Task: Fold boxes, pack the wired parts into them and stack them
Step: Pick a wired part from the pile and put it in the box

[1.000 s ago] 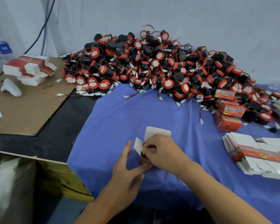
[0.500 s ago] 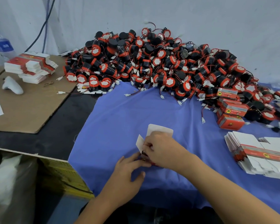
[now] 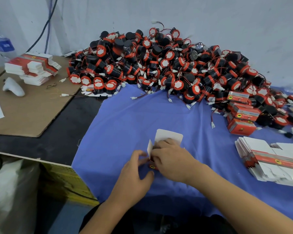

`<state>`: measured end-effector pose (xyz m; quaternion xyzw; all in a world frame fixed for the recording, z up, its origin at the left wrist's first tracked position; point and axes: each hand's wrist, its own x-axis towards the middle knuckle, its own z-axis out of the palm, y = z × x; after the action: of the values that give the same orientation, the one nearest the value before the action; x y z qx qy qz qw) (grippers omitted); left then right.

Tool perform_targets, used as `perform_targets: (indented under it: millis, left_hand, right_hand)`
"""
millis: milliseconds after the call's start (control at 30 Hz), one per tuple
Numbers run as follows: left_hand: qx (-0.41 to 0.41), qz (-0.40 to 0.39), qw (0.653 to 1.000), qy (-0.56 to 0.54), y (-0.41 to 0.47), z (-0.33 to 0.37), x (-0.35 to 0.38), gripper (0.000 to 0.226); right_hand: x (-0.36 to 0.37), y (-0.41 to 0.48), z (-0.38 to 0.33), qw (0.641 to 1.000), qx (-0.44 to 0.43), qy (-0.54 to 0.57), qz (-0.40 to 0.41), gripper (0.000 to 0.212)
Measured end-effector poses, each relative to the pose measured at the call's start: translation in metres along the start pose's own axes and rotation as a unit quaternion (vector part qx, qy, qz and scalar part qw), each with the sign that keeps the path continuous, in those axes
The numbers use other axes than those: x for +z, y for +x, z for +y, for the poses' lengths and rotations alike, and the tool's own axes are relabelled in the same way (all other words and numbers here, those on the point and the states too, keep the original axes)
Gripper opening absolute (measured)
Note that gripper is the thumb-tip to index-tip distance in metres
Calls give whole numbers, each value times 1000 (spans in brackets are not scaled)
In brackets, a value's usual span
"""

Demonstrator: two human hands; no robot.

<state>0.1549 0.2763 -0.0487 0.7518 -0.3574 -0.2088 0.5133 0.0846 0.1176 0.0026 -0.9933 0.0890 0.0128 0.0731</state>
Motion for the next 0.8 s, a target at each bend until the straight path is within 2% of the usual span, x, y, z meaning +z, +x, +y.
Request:
perform_targets:
  millis: [100, 167, 233, 333, 400, 467, 500, 533, 567, 600, 667, 800]
  left_hand:
    - [15, -9, 1000, 0, 2, 2, 1, 70]
    - [25, -6, 1000, 15, 3, 3, 3, 74]
    - [35, -23, 998, 53, 4, 6, 4, 77]
    - [70, -67, 977, 188, 5, 9, 8, 81]
    - [64, -66, 948, 305, 2, 9, 15, 78]
    - [46, -51, 937, 343, 1, 11, 21, 74]
    - [41, -42, 939, 340, 1, 13, 24, 72]
    - [38, -33, 942, 331, 2, 14, 25, 70]
    - [36, -27, 947, 318, 3, 14, 24, 68]
    - [34, -25, 950, 308, 5, 14, 24, 67]
    - [33, -24, 953, 301, 5, 13, 22, 64]
    - [41, -7, 960, 278, 9, 10, 23, 49]
  right_hand:
    - [0, -4, 8, 999, -48, -2, 12, 24]
    - [-3, -6, 8, 994, -15, 85, 64, 14]
    - [0, -11, 9, 974, 20, 175, 146, 16]
    - [15, -23, 7, 927, 38, 202, 315, 22]
    - [23, -29, 2, 858, 63, 263, 436, 26]
    - [28, -31, 2, 745, 137, 369, 539, 34]
    - [30, -32, 5, 679, 189, 433, 562, 36]
    - [32, -33, 9, 627, 236, 504, 545, 39]
    - [36, -34, 14, 601, 269, 572, 490, 40]
    - [42, -34, 18, 605, 283, 616, 417, 40]
    - [52, -36, 23, 652, 266, 632, 324, 33]
    - [54, -35, 27, 755, 212, 540, 306, 39]
